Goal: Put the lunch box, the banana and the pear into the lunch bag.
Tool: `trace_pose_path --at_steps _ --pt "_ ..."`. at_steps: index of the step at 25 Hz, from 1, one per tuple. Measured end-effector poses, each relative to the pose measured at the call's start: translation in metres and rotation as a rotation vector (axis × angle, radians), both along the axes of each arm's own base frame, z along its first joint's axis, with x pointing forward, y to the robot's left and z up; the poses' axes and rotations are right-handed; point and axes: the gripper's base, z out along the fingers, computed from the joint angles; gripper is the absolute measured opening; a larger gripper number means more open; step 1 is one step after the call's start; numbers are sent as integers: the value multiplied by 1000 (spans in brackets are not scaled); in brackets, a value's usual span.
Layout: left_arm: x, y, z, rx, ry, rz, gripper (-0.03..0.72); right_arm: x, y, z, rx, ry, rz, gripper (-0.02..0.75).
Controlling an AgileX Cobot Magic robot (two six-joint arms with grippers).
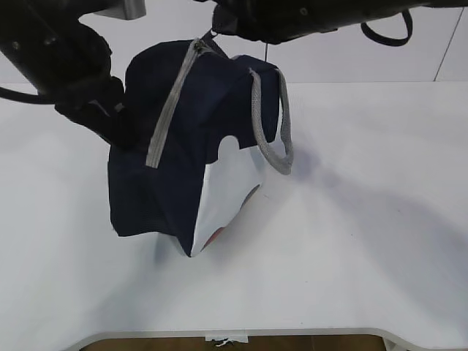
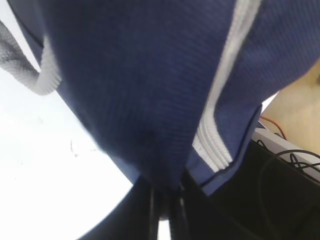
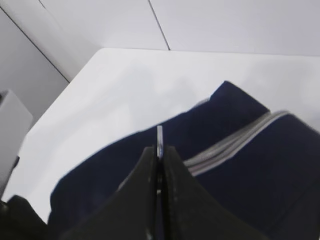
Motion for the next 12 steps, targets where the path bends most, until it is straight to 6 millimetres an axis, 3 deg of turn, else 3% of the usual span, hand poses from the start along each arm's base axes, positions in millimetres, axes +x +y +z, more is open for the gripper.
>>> trace_pose_path --at_steps 5,12 --pt "-1 1 1 2 -2 -5 -1 6 -7 13 -19 -30 -14 1" --pt "-6 3 10 -7 -33 -19 -1 13 -23 13 -48 -23 -53 1"
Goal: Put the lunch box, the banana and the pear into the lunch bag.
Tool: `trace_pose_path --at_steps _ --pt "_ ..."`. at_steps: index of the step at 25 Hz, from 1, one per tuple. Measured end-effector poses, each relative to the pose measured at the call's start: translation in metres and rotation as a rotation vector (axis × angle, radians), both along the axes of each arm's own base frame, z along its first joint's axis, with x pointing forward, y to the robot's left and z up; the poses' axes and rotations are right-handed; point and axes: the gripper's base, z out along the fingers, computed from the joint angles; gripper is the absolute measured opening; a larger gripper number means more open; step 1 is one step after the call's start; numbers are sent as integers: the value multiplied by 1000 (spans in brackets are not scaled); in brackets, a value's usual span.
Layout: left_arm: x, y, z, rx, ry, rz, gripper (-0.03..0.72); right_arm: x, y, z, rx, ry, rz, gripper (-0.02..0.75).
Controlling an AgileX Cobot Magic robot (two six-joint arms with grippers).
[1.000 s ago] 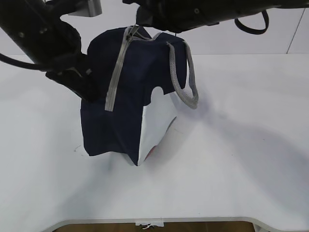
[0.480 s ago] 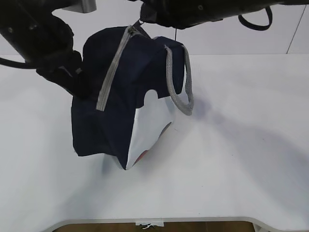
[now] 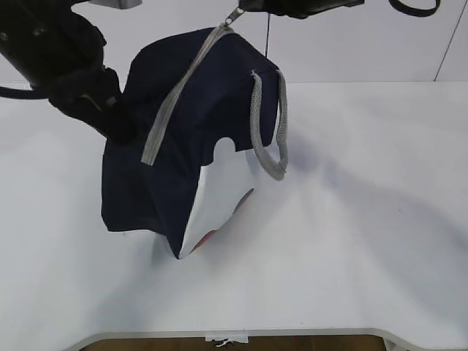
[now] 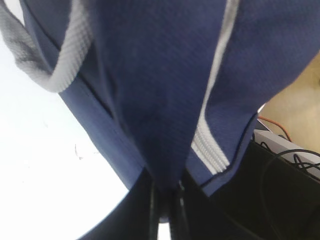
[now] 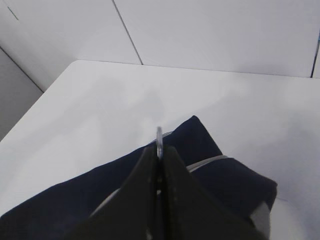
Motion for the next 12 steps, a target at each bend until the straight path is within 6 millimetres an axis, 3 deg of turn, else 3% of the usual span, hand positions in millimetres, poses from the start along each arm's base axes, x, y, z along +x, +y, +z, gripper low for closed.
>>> trace_pose_path --at_steps 4,12 --pt "-4 2 7 -2 -24 -19 -1 9 -9 -7 -14 16 -30 1" --pt "-6 4 7 15 -17 -32 -1 26 -7 -25 -48 39 -41 1"
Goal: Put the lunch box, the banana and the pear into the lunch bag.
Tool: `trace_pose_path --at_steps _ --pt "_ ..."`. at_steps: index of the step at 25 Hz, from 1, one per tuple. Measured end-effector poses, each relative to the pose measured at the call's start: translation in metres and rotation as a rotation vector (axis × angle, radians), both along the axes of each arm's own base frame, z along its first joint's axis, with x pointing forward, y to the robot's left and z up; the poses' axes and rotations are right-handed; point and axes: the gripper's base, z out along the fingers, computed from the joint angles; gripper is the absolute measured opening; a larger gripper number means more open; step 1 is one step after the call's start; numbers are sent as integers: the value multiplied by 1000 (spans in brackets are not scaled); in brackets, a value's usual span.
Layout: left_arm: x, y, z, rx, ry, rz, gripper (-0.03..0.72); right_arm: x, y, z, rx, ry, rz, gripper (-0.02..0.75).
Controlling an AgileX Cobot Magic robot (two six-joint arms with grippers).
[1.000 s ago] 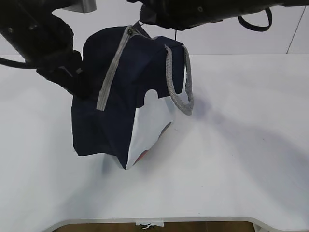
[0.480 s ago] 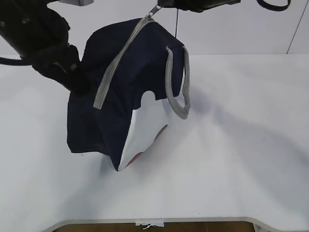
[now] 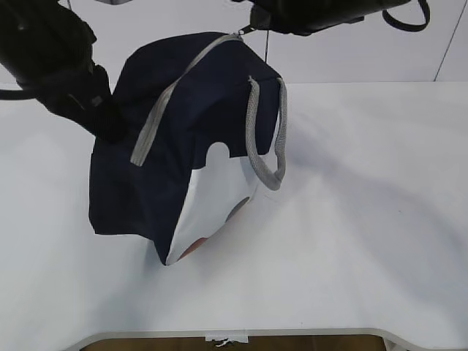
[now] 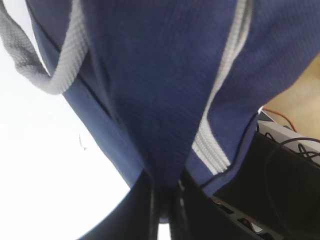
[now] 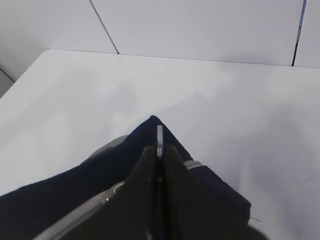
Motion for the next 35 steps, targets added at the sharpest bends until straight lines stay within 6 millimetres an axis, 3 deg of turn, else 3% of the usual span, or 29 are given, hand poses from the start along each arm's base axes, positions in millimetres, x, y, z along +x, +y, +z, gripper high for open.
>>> trace_pose_path --at_steps 7,21,35 --pt "0 2 -1 21 -6 -2 -1 15 -4 -5 -17 -5 -19 1" --pt "-3 4 6 15 -31 -5 -1 48 -38 -36 -40 65 -124 1" --pt "-9 6 17 -2 -66 -4 -1 60 -36 -50 -39 92 -130 1"
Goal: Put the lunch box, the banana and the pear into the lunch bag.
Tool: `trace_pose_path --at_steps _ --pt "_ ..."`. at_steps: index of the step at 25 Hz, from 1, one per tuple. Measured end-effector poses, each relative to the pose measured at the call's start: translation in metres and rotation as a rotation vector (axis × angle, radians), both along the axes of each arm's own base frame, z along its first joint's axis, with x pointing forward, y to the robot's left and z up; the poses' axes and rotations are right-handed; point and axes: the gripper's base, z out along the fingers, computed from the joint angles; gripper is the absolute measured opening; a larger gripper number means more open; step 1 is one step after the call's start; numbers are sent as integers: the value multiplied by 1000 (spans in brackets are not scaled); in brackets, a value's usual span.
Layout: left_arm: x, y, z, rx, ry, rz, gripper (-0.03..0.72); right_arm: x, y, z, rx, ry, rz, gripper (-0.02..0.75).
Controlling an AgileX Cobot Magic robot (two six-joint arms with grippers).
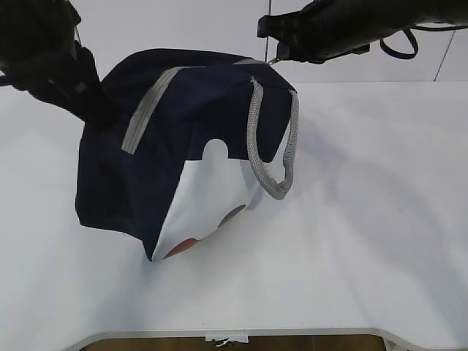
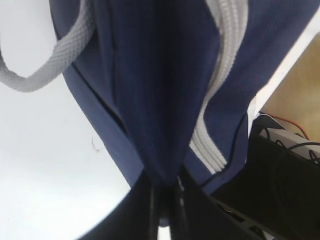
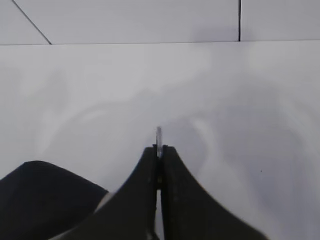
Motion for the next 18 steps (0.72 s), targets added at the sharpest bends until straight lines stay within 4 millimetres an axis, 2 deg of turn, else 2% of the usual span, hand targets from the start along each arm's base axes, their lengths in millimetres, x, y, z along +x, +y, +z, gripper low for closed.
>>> trace_pose_path --at_steps 10,14,18 --pt "-3 2 1 1 37 60 20 -5 1 -5 128 130 -36 1" --pt "-4 3 2 1 50 83 140 -7 2 -7 154 166 -42 1" --pt "-6 4 4 -6 53 103 328 -8 4 -7 189 195 -47 1"
